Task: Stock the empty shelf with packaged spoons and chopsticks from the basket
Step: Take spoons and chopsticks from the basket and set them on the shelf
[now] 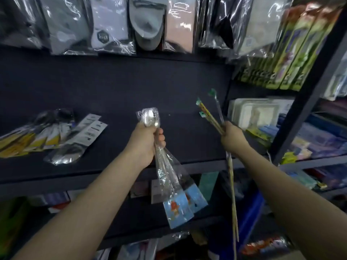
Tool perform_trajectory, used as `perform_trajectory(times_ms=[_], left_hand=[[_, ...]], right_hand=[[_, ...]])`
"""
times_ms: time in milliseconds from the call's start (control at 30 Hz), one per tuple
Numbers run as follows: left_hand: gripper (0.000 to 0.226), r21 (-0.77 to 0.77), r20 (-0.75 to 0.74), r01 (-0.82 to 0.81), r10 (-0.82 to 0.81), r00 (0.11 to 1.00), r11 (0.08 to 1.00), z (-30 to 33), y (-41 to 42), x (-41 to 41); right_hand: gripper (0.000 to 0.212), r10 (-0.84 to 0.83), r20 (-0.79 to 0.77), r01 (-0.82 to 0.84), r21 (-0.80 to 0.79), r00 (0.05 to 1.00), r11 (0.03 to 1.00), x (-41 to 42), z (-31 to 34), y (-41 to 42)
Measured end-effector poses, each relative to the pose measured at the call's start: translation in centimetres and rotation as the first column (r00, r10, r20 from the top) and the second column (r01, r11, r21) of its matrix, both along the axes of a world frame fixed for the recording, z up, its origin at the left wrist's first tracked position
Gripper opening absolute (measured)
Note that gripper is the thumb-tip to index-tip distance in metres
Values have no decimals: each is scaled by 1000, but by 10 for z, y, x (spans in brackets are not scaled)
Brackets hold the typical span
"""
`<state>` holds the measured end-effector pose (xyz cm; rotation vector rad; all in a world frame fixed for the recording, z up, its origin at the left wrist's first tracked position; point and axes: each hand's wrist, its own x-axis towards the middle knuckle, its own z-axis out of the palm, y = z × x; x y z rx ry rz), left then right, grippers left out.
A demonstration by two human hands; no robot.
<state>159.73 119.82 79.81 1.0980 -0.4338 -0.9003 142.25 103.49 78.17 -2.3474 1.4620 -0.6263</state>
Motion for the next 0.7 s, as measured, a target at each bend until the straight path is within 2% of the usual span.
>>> perform_trajectory(times_ms=[67, 233, 433, 567, 700], left_hand=[[21, 18, -60, -8, 9, 998, 1000, 2, -13, 5], [24, 75, -86, -43, 49, 995, 996, -10, -29, 22], [23, 99, -171, -68, 85, 982, 993, -19, -34, 59], [20, 119, -218, -64, 89, 972, 991, -22, -33, 81], [25, 93, -221, -133, 151, 964, 987, -11, -25, 108]], right_hand=[[34, -5, -79, 4, -6, 997, 1000, 8, -3, -27], [43, 48, -208, -60, -52, 977, 997, 49, -17, -60], [34, 30, -326, -75, -126, 945, 989, 83, -30, -53], [57, 8, -438, -78, -142, 899, 987, 89, -29, -43], [59, -14, -463, -70, -164, 886, 984, 96, -19, -28]])
